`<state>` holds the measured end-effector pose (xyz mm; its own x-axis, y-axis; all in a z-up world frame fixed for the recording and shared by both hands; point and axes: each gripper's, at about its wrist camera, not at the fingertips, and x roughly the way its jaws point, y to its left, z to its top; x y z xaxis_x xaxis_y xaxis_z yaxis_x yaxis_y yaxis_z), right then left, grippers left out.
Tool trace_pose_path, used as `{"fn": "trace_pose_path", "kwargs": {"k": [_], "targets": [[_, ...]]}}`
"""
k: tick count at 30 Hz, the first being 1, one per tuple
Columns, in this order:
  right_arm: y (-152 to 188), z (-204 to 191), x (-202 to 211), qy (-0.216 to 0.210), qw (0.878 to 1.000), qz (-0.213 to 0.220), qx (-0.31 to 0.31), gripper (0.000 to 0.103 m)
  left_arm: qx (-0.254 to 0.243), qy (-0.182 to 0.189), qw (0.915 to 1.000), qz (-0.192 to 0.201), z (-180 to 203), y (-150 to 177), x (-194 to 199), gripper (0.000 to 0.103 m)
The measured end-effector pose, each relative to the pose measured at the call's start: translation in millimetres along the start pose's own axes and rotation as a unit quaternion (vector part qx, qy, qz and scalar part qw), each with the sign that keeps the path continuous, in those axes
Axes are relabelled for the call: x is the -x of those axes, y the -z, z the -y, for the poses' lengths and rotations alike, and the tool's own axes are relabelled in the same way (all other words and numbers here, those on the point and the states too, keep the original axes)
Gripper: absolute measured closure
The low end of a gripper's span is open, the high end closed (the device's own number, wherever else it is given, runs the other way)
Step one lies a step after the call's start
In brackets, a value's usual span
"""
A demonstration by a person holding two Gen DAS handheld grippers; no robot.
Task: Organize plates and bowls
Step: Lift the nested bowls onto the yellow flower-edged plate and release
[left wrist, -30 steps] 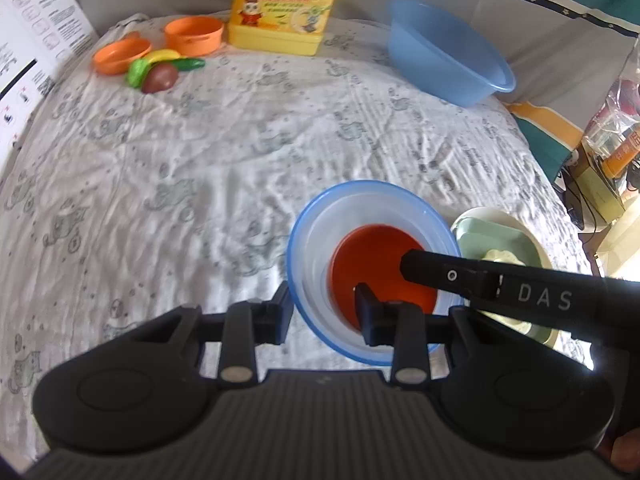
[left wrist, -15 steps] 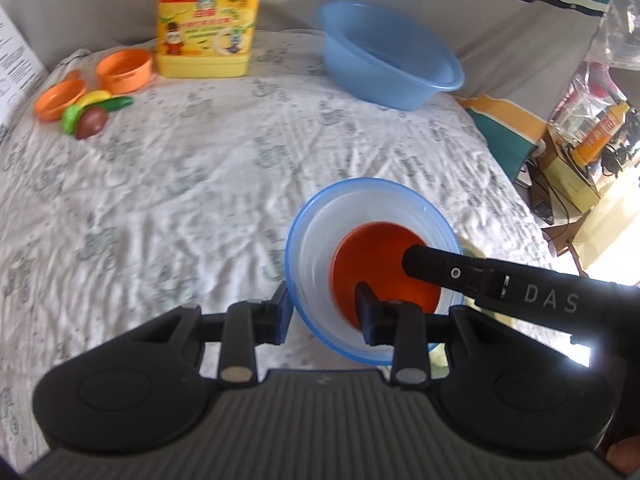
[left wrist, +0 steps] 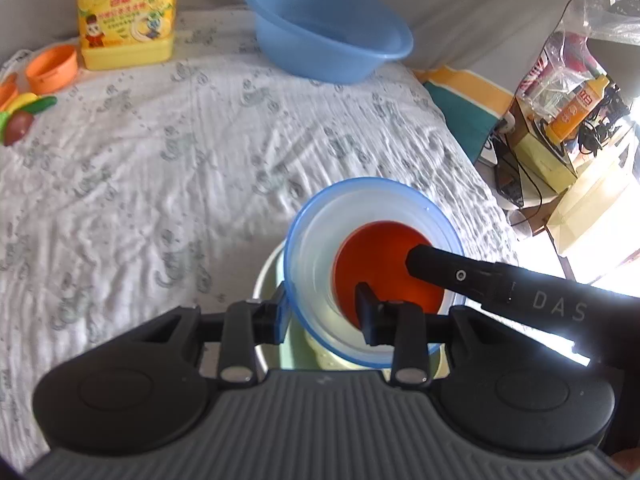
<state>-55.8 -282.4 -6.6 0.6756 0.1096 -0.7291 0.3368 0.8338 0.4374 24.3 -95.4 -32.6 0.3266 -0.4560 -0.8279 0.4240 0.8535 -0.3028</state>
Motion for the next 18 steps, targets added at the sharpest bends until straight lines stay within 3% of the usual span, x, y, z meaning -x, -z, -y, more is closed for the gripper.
{"fn": "trace_pose_path", "kwargs": {"k": [18], "targets": [[14.6,38.2,-16.0,0.012,0.999,-0.035,-0.031,0.081,0.004,0.004,0.9987,-0.05,10.9,10.2,-35.1,0.07]]}}
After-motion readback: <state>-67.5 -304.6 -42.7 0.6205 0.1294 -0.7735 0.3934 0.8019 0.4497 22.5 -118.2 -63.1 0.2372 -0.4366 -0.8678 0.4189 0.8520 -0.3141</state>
